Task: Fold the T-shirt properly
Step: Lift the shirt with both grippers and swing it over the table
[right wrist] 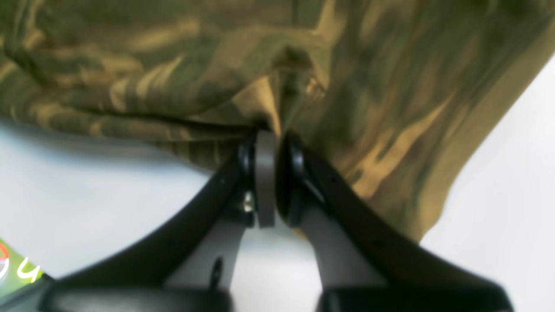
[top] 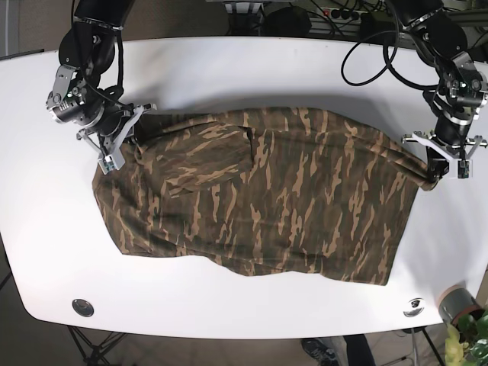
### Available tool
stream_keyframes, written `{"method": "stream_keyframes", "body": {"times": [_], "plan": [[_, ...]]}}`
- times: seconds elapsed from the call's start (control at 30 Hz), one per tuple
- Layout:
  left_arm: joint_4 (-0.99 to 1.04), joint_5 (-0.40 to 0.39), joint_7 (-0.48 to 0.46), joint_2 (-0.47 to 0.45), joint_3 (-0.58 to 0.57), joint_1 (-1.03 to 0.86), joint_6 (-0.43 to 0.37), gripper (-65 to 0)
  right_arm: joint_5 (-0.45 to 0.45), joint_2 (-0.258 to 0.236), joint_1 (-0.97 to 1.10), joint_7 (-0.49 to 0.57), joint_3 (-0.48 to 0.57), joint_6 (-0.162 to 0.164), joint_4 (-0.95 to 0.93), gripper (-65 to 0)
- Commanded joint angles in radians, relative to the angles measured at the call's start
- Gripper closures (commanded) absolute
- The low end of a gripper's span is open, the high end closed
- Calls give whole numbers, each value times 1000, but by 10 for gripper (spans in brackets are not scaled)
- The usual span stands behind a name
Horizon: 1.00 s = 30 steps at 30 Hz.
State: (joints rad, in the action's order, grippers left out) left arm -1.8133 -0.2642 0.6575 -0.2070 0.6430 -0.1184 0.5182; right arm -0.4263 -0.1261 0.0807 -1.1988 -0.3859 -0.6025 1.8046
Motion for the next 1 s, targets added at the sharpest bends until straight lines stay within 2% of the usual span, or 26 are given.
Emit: {"method": "stream_keyframes", "body": {"times": [0.0, 0.17, 0.27, 0.4, 0.57, 0.77, 0.9, 0.97], "plan": [[19, -5, -23, -21, -16, 35, -7, 0, 1, -10, -45, 18, -2, 5, 14, -24], [70, -5, -21, -22, -22, 131, -7, 0, 11, -19, -135, 17, -5, 6, -27, -24], [99, -5, -11, -36, -33, 199, -7, 0, 11, -51, -200, 17, -2, 6, -67, -24], [145, -5, 38, -56, -76, 314, -7, 0, 11, -70, -302, 17, -2, 6, -137, -24], [229, -4, 44, -58, -130, 475, -7, 0, 11, -109, -457, 17, 0, 6, -262, -24], [320, 64, 44, -67, -203, 639, -7, 0, 11, -152, -634, 17, 2, 6, -380, -24], [378, 72, 40, -67, -222, 731, -7, 0, 11, -162, -738, 17, 2, 6, -435, -24], [413, 78, 37, -68, -223, 784, -7, 0, 13, -183, -792, 17, 3, 6, -458, -24]]}}
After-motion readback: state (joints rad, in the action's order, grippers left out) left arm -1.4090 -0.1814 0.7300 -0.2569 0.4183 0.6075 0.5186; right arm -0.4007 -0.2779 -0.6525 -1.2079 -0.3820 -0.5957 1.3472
